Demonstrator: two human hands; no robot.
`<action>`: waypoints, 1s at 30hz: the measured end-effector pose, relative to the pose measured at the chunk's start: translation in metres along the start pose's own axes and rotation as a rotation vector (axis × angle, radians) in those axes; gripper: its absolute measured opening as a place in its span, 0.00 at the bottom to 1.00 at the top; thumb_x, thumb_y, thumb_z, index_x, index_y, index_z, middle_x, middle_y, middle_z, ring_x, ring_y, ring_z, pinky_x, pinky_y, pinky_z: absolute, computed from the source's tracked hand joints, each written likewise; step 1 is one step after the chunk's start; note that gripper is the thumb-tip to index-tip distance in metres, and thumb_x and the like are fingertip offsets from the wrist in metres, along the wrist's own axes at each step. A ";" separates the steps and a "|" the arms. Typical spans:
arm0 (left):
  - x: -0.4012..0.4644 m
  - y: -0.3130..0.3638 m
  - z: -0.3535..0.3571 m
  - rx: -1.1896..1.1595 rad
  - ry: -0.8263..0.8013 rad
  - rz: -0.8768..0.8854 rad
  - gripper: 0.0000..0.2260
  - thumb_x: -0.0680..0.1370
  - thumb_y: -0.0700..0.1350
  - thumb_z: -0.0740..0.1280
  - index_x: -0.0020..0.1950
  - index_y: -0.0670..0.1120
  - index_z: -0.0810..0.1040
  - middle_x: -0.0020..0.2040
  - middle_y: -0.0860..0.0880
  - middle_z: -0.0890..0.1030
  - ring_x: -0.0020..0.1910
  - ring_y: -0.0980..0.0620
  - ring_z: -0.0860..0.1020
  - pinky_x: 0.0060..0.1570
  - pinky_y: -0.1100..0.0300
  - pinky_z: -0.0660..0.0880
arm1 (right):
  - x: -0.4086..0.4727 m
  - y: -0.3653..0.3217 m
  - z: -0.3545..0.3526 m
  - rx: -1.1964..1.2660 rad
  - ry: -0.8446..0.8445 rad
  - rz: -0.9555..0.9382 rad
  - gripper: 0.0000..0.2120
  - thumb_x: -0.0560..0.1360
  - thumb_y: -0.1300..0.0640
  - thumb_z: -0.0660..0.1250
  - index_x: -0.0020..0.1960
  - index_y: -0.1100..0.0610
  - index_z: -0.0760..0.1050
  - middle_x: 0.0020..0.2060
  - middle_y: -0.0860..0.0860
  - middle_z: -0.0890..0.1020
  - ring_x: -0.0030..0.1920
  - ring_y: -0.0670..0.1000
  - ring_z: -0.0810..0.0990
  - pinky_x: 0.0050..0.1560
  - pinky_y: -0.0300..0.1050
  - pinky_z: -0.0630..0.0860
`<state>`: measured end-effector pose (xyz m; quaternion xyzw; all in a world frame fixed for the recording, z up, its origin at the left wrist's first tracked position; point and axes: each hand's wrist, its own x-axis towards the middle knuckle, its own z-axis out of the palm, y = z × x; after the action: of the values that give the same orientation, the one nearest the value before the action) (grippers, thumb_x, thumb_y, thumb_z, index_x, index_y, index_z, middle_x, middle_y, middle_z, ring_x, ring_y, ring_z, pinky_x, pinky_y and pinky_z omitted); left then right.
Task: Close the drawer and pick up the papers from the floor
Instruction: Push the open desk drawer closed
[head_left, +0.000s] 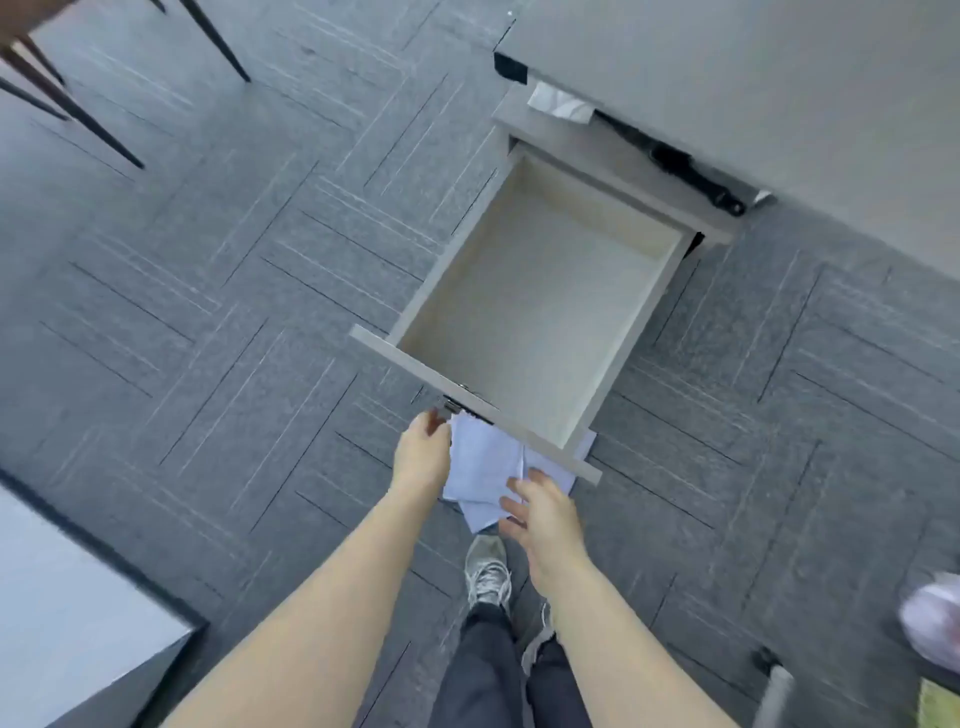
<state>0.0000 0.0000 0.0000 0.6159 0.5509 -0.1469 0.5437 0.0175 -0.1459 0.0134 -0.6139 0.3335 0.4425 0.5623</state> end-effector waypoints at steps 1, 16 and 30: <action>0.007 0.000 0.004 -0.029 0.013 0.011 0.19 0.79 0.43 0.58 0.70 0.45 0.73 0.67 0.42 0.79 0.64 0.40 0.78 0.67 0.41 0.74 | 0.008 -0.001 0.002 0.128 -0.003 0.019 0.16 0.79 0.60 0.60 0.65 0.51 0.68 0.56 0.54 0.78 0.55 0.55 0.79 0.57 0.53 0.75; 0.052 0.075 0.055 0.342 0.268 0.277 0.13 0.81 0.47 0.62 0.59 0.43 0.80 0.54 0.38 0.85 0.54 0.36 0.80 0.46 0.52 0.72 | 0.062 -0.091 -0.020 0.408 -0.042 -0.005 0.13 0.79 0.66 0.55 0.62 0.62 0.70 0.63 0.61 0.78 0.56 0.58 0.80 0.46 0.49 0.78; 0.114 0.209 0.141 0.559 0.408 0.427 0.14 0.83 0.50 0.58 0.58 0.42 0.77 0.52 0.39 0.85 0.52 0.36 0.81 0.42 0.53 0.70 | 0.134 -0.242 -0.067 0.291 -0.161 -0.093 0.13 0.79 0.65 0.54 0.62 0.58 0.69 0.63 0.57 0.78 0.59 0.57 0.79 0.50 0.49 0.77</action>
<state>0.2742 -0.0171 -0.0342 0.8570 0.4462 -0.0493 0.2532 0.2999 -0.1648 -0.0151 -0.5033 0.3194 0.4108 0.6899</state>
